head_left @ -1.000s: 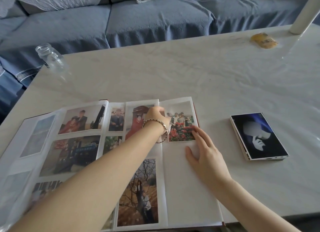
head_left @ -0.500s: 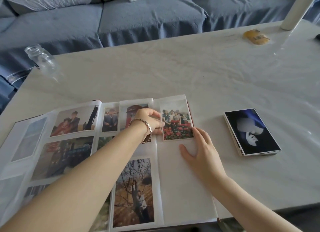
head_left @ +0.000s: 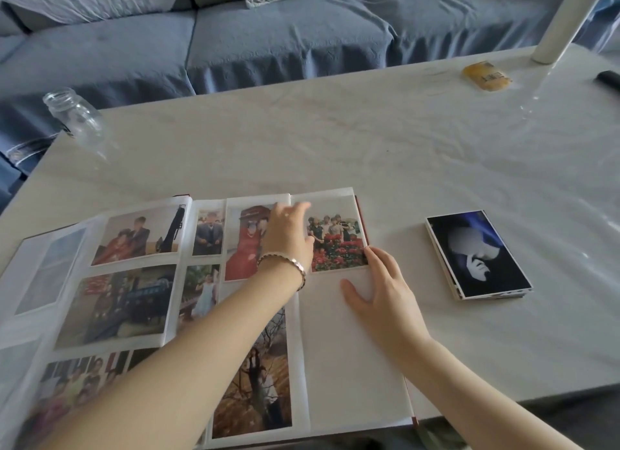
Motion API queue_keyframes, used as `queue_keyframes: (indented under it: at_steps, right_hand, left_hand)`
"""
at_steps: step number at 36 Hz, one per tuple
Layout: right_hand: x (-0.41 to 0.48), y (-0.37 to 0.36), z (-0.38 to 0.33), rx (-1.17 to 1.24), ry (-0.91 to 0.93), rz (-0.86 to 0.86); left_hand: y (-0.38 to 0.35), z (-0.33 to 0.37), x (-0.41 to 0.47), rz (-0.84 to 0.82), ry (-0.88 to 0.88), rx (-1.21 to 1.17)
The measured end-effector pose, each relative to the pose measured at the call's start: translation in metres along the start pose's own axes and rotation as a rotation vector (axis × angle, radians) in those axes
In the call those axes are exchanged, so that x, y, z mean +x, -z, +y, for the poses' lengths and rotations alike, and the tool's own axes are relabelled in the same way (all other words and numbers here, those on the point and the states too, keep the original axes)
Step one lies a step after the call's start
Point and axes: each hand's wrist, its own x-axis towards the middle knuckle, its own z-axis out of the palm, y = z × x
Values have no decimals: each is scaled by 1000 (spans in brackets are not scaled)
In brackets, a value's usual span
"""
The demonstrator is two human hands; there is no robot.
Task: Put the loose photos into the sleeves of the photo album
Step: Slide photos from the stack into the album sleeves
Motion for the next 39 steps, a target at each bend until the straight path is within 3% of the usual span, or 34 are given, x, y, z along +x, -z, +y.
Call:
queue_keyframes:
  at_steps: [4,8,11,15,19,23,27,39]
  right_hand:
    - [0,0,0,7,8,-7]
    - [0,2,2,-4,65,-17]
    - [-4,8,4,-49,84,-57]
    - [-10,23,13,-97,92,-111]
    - [-9,45,30,-195,90,31]
    - [0,66,45,-434,-45,100]
    - [5,83,59,-549,-234,-7]
    - [6,102,59,-622,-218,-31]
  left_hand:
    - [-11,2,-7,-170,-294,296]
    - [-24,5,-9,-391,-419,518]
    - [-25,6,1,-397,-387,609]
    - [-16,2,19,-388,-177,669]
    - [-5,13,18,-318,-163,786]
    - [-2,21,-3,-265,-265,666]
    - [-1,7,-32,-306,-191,499]
    - [23,-26,-59,-251,-253,371]
